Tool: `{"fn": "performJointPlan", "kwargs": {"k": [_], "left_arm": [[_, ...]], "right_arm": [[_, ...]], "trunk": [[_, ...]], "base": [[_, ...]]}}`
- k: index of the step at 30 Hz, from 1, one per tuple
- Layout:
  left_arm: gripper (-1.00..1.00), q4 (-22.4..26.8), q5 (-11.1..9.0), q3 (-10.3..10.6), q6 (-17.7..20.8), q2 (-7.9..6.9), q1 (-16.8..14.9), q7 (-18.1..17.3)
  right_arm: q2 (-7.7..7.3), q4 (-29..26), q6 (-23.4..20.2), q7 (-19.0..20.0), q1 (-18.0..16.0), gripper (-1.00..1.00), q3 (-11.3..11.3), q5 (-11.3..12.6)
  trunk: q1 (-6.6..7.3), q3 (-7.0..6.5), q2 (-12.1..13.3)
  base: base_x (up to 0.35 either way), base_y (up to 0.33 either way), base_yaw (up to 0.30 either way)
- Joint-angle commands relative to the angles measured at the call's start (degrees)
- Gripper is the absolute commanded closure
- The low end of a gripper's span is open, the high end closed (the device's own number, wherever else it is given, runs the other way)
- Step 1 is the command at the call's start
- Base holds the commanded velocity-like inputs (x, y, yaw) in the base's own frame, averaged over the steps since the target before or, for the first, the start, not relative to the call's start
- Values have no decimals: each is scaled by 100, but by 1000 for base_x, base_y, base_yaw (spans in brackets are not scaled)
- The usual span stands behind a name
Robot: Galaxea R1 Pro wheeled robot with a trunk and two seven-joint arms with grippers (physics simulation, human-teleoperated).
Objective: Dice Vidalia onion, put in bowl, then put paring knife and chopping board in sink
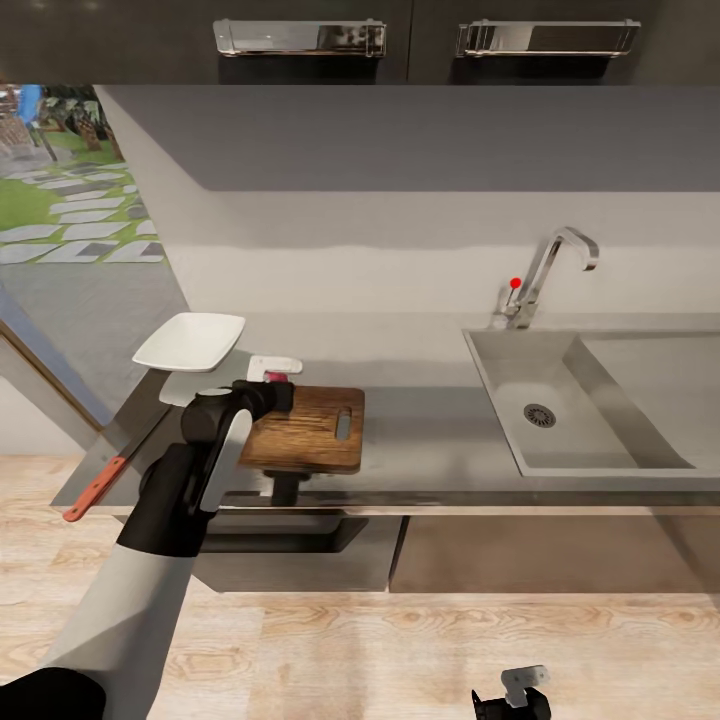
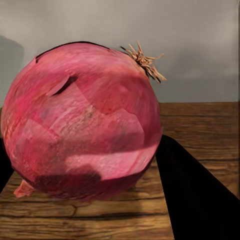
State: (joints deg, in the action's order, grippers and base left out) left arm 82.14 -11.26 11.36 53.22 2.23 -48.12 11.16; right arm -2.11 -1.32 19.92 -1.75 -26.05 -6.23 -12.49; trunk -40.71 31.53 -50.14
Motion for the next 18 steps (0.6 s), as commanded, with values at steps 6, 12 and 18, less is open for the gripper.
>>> {"fn": "performJointPlan", "kwargs": {"k": [6, 12, 18], "left_arm": [[100, -2, -51, 14, 22, -3, -4, 50], [100, -27, -51, 15, 22, -11, -4, 47], [100, -40, -53, 15, 22, -20, -4, 44]], "right_arm": [[0, 9, 21, -18, -5, -100, -45, -60], [0, 9, 21, -18, -5, -100, -45, -60], [4, 9, 24, -18, -5, -100, -45, -60]], "trunk": [[-1, 5, -4], [-1, 5, -4], [-1, 5, -4]], "base": [[-48, 0, 0], [-263, 0, 0], [-122, 0, 0]]}}
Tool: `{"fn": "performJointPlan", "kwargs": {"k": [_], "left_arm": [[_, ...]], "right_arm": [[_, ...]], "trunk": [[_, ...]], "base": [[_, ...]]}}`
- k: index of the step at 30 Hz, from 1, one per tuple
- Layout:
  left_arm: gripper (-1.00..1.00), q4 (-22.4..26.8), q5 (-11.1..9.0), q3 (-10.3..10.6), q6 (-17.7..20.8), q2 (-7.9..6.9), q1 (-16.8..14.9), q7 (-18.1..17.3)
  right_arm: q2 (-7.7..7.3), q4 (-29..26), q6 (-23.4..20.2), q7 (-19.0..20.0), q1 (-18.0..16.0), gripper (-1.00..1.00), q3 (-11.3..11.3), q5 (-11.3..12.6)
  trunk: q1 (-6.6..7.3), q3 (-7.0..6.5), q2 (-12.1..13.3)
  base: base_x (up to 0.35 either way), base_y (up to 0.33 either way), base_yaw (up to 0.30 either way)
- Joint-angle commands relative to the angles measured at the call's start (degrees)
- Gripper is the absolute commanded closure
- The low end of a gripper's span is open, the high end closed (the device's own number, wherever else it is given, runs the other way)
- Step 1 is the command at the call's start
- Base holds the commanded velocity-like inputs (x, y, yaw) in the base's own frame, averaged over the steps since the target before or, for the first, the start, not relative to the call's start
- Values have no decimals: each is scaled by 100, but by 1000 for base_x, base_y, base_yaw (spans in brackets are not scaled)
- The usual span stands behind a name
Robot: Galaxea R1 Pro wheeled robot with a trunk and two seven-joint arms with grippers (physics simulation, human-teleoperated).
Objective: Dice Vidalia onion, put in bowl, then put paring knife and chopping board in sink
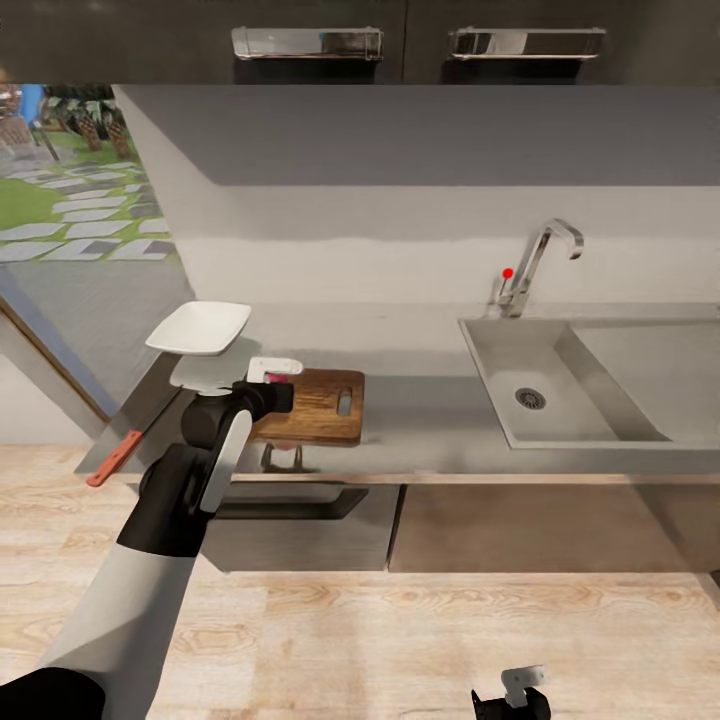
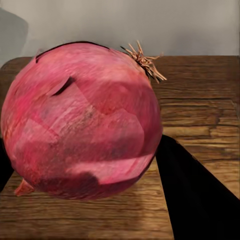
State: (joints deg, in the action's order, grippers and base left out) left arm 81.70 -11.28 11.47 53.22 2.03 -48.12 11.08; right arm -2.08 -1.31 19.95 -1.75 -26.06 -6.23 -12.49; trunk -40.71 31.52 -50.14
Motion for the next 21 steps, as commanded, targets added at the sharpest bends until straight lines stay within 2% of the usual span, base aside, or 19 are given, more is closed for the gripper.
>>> {"fn": "performJointPlan", "kwargs": {"k": [1, 21], "left_arm": [[100, 1, -52, 8, 22, 0, -4, 53], [100, -564, -58, 13, 13, 21, -4, 44]], "right_arm": [[-1, 8, 19, -18, -4, -100, -45, -61], [-3, 8, 21, -18, -4, -100, -45, -61]], "trunk": [[0, 5, -4], [0, 5, -4]], "base": [[-23, 0, 0], [-2, 0, 0]]}}
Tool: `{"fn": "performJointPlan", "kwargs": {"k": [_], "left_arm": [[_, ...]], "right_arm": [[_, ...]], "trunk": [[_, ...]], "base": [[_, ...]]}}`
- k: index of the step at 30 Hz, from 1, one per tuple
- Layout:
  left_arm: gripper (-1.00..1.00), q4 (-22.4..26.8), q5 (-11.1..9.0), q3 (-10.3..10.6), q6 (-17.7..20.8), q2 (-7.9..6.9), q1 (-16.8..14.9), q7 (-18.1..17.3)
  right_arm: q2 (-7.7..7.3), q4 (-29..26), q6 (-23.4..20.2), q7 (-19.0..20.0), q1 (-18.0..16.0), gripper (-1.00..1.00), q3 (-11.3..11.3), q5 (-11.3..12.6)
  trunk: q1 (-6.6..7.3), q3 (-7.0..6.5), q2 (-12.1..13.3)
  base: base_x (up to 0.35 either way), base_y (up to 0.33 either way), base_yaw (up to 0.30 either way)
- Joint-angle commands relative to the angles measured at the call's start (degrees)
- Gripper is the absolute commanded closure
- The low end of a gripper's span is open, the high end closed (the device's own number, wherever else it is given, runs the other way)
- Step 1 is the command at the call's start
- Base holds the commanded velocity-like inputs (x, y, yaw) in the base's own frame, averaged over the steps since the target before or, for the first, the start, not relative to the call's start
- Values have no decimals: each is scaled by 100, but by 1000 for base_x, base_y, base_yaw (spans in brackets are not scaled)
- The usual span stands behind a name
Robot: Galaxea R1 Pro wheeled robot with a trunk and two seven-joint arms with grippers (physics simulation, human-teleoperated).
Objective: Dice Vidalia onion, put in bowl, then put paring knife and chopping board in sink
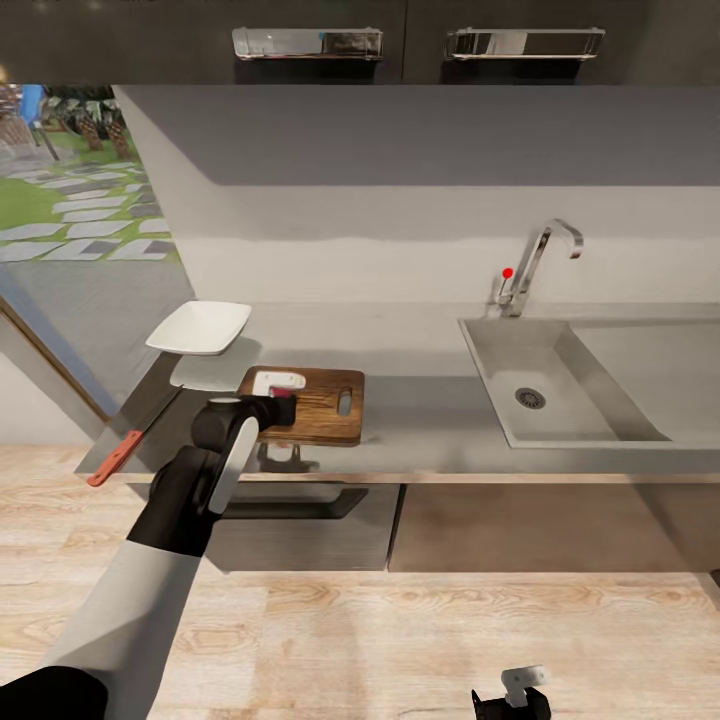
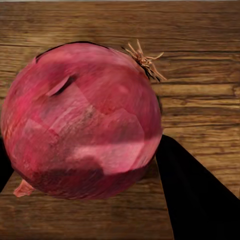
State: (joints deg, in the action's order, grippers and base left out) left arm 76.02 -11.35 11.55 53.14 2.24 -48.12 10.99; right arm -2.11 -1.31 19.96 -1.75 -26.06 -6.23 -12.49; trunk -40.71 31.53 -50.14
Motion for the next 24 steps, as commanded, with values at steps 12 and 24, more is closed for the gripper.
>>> {"fn": "performJointPlan", "kwargs": {"k": [12, 24], "left_arm": [[100, -202, -60, 13, -401, 11, -4, 60], [100, -60, -59, -1, -406, 21, -4, 62]], "right_arm": [[0, 8, 23, -18, -4, -100, -45, -60], [0, 8, 22, -18, -4, -100, -45, -60]], "trunk": [[-1, 5, -4], [-1, 5, -4]], "base": [[0, 0, 0], [41, 0, 0]]}}
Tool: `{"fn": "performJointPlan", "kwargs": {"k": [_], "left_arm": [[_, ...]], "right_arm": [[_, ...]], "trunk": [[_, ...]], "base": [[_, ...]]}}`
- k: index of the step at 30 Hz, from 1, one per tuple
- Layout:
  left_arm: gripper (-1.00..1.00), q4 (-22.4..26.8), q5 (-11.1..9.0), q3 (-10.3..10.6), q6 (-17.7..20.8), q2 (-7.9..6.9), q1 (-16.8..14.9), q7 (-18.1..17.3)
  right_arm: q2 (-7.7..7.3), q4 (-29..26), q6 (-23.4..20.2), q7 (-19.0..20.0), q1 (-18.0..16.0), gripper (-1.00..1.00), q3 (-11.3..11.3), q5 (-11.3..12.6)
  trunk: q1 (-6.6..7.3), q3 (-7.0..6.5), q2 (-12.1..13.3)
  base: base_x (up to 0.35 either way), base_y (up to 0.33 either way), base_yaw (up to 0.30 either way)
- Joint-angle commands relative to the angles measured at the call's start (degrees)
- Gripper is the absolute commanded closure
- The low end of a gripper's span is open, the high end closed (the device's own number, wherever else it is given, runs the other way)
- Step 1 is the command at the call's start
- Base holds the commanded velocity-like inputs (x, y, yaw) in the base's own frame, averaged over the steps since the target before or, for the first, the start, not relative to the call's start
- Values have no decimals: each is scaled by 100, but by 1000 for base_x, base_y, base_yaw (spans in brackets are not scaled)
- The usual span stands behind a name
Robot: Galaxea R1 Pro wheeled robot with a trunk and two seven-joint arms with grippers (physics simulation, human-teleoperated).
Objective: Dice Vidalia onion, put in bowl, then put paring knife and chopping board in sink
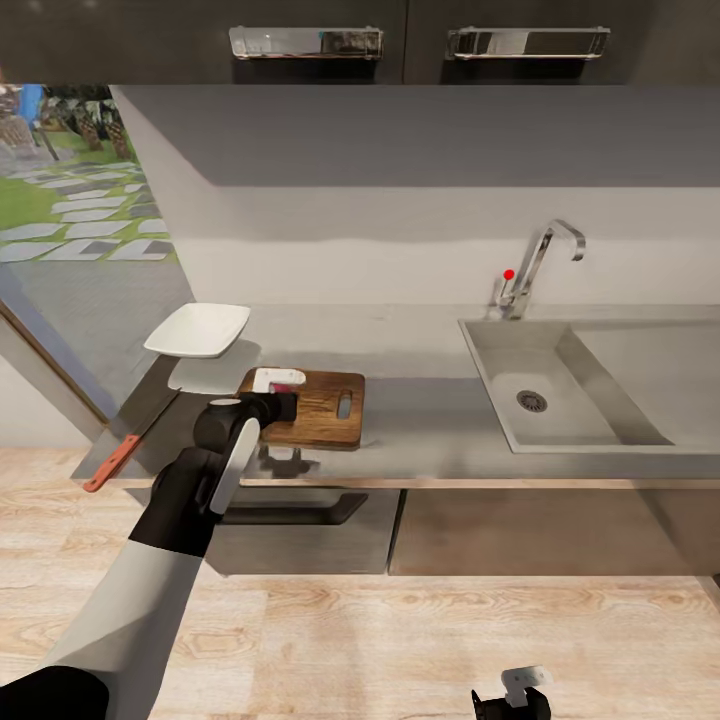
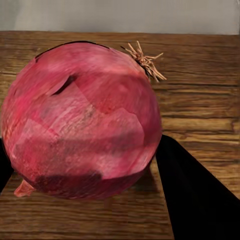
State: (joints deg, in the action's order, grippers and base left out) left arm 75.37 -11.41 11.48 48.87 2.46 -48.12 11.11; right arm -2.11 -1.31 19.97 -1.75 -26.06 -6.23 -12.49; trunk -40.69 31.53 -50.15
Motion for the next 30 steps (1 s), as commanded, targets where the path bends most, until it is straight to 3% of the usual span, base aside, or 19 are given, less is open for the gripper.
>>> {"fn": "performJointPlan", "kwargs": {"k": [1, 7, 30], "left_arm": [[100, 19, -52, 5, 20, 0, -4, 52], [100, 236, -51, 9, 36, 0, -4, 55], [100, -10, -55, 21, 26, -9, -4, 49]], "right_arm": [[0, 8, 20, -18, -4, -100, -45, -61], [0, 8, 24, -18, -4, -100, -45, -61], [6, 8, 24, -18, -4, -100, -45, -61]], "trunk": [[-2, 5, -4], [-2, 5, -4], [-2, 5, -4]], "base": [[169, 0, 0], [102, 0, 0], [1, 0, 0]]}}
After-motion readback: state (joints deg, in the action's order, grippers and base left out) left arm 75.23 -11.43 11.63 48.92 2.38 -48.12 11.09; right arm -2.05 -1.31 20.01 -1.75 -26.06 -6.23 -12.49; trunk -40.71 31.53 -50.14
